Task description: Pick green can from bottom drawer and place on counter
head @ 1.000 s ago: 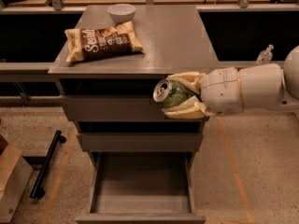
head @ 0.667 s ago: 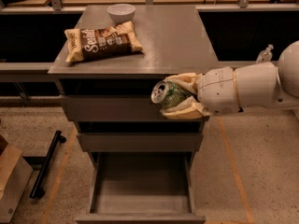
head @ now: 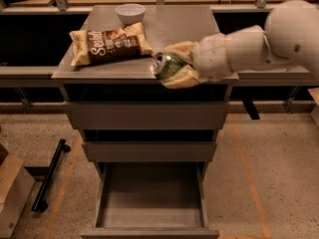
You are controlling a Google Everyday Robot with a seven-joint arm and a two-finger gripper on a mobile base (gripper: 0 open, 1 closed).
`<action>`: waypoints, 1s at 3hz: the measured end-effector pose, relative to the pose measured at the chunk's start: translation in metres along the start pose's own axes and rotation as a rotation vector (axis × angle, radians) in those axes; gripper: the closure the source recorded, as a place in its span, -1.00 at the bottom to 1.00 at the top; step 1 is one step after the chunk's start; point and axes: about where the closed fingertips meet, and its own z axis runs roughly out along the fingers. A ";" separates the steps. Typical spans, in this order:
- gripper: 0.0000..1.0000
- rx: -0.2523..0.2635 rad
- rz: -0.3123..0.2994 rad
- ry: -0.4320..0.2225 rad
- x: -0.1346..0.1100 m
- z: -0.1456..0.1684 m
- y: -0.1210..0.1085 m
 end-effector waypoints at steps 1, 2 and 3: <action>1.00 -0.026 -0.076 0.011 0.022 0.032 -0.052; 1.00 -0.001 -0.130 -0.031 -0.010 0.048 -0.086; 1.00 0.001 -0.130 -0.032 -0.011 0.047 -0.086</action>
Offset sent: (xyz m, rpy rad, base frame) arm 0.0571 0.0130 -0.0043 -0.0376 -0.0448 0.0415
